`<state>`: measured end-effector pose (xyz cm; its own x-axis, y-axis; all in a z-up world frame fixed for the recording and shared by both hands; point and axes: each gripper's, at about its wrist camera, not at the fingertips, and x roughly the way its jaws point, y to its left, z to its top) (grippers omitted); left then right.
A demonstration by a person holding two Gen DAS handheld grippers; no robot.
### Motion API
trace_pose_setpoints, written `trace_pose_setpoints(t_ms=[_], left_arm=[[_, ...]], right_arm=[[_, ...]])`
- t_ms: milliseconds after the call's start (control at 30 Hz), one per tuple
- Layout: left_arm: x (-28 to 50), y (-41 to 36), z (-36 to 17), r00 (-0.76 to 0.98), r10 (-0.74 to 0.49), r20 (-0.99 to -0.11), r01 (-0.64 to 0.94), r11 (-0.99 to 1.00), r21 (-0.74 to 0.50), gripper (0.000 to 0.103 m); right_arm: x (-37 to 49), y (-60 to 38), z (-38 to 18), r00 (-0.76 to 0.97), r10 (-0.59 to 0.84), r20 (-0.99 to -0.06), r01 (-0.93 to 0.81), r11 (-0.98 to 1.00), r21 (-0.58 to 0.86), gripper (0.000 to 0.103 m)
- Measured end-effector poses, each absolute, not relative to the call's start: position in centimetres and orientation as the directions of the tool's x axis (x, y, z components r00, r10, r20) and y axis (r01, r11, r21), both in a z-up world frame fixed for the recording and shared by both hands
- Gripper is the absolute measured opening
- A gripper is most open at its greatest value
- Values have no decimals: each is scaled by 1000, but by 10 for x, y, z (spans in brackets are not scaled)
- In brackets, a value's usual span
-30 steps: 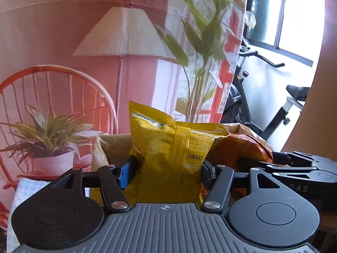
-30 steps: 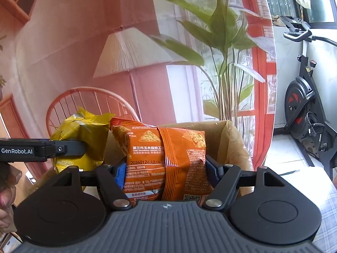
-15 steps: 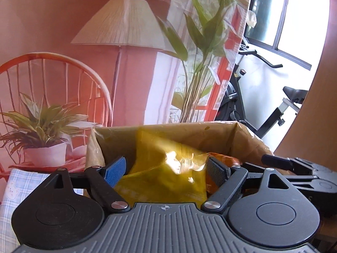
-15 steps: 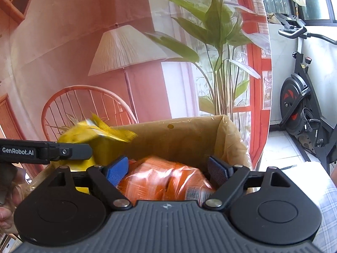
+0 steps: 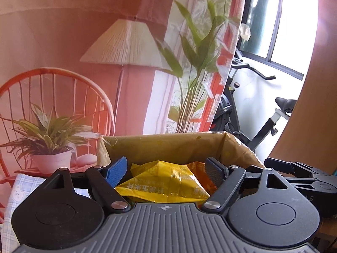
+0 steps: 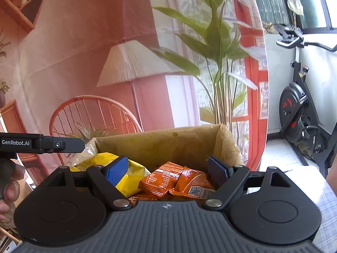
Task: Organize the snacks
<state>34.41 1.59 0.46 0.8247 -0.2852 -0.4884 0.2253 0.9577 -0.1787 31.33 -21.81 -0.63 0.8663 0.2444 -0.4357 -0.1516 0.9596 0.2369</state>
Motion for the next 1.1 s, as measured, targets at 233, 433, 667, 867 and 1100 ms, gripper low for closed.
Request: trace_pose_setpoints(t_ms=[233, 433, 667, 867, 1100], left_arm=[[307, 28, 11, 844, -279, -459, 209, 958, -197, 80], [264, 32, 3, 870, -257, -421, 198, 964, -179, 80], [222, 40, -25, 893, -222, -391, 152, 968, -201, 79], [206, 45, -63, 876, -201, -437, 125, 972, -198, 82], [204, 55, -102, 828, -143, -541, 41, 980, -196, 82]], right_arm=[[278, -217, 6, 889, 239, -390, -173, 965, 198, 85], [244, -216, 2, 901, 232, -367, -179, 969, 173, 85], [209, -213, -27, 905, 218, -366, -188, 975, 116, 85], [191, -219, -55, 897, 205, -392, -182, 979, 94, 85], [181, -232, -94, 879, 186, -439, -164, 983, 89, 84]])
